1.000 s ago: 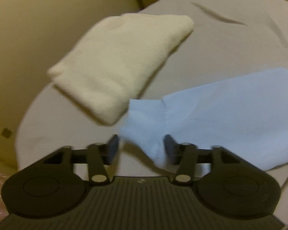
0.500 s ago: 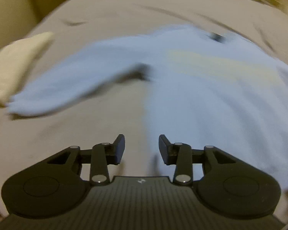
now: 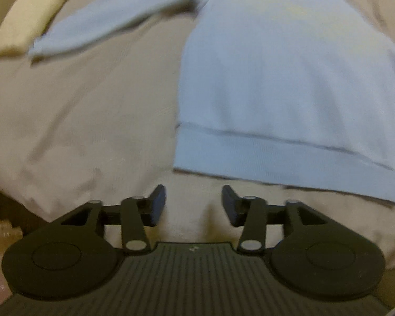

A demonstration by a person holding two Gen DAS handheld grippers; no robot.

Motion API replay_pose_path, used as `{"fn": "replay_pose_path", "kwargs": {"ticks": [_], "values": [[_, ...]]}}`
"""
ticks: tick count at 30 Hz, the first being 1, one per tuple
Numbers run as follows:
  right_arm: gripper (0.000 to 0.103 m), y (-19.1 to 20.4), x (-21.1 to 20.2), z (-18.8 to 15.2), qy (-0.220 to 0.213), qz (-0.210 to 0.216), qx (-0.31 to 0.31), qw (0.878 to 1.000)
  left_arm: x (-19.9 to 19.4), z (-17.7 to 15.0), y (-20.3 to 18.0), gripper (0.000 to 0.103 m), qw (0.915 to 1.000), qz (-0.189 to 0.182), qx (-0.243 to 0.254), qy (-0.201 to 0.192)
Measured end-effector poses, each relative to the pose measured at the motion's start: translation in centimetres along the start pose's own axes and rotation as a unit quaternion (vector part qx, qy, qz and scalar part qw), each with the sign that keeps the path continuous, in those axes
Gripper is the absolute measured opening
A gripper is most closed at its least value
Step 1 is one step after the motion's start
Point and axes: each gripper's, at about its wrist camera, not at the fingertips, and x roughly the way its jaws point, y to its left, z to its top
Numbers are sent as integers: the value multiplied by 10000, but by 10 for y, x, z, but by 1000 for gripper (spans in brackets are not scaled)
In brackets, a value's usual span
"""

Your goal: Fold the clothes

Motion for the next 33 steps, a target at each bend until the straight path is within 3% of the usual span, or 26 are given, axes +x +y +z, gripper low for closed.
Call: {"fn": "replay_pose_path", "kwargs": {"ticks": [7, 9, 12, 22, 33], "values": [[100, 37, -94, 8, -1014, 208, 522, 9933, -93, 14, -13, 68, 9935, -117, 551, -993], [100, 49, -116, -2, -1214, 192, 500, 9912, -118, 4, -10, 74, 9910, -166, 562, -1200], [101, 67, -146, -29, -1450, 156, 495, 9881, -147, -15, -1, 74, 9874, -172, 678, -1419], [102, 98, -197, -102, -1873, 36, 484, 9811, -199, -81, 42, 80, 9822, -306, 736, -1702], [102, 110, -218, -156, -1997, 154, 412, 9789, -234, -116, 44, 89, 9744, -322, 888, -2040]]}}
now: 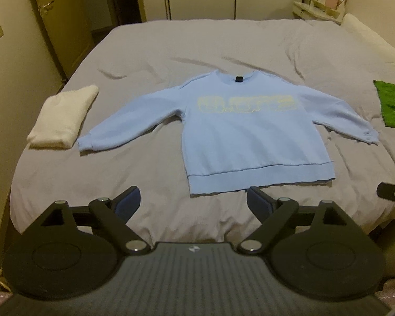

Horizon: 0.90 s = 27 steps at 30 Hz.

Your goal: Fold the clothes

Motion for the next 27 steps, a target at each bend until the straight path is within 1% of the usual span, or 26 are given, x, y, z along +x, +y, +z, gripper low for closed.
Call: {"fn": "replay_pose_path", "kwargs": {"ticks": [5, 10, 19, 27], "values": [[102, 2, -12, -9, -79, -127, -63, 9999, -11, 0, -5, 92, 9998, -106, 119, -136], [102, 2, -18, -14, -98, -245, -62, 9996, -16, -3, -5, 92, 9995, -211, 143, -189], [102, 12, -17, -13, -112, -311, -221, 9992, -17, -8, 8, 94, 9997, -185, 23, -187], [102, 28, -11, -11, -95, -322, -424, 9985, -13, -11, 28, 95, 9997, -63, -166, -153]]}}
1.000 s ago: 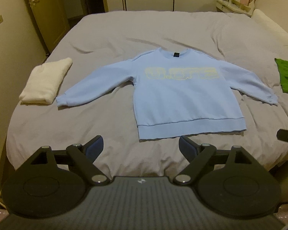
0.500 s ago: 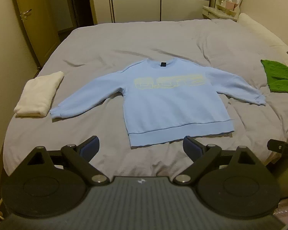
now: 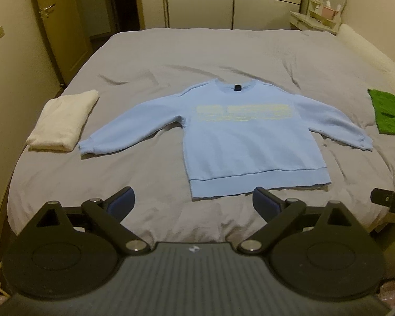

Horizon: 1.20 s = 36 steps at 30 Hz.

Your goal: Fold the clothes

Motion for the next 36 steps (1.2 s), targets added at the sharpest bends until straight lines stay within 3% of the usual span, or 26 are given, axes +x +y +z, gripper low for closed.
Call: {"fn": "replay_pose_path", "kwargs": {"ticks": [18, 36], "values": [[103, 27, 11, 16, -27, 61, -366, 9993, 18, 6, 33, 98, 9993, 177, -294, 136], [103, 51, 63, 52, 276, 293, -814, 9959, 57, 25, 42, 99, 9954, 504, -693, 421]]}}
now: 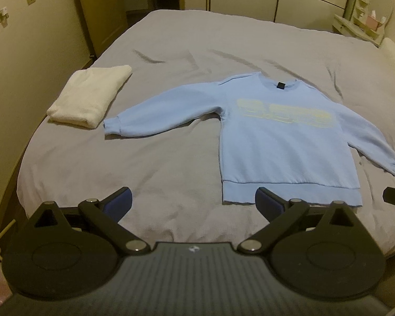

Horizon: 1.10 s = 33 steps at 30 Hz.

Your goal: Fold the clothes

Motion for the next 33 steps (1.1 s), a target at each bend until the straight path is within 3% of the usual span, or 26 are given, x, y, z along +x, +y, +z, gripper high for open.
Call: {"fn": "replay_pose_path", "kwargs": {"ticks": [11, 17, 26, 33], "values": [[103, -44, 44, 49, 221, 117, -214, 9995, 37, 37, -68, 99, 9997, 70, -80, 198], [103, -76, 65, 86, 348, 221, -342, 9986, 53, 51, -105, 99, 9986, -29, -391, 345], [103, -101, 129, 99, 907, 500, -417, 9937, 97, 38, -102, 99, 9890, 200, -1095, 979], [103, -104, 176, 93, 1380, 539, -358, 9883, 137, 40, -74, 98, 9813, 414, -1506, 1124]]}}
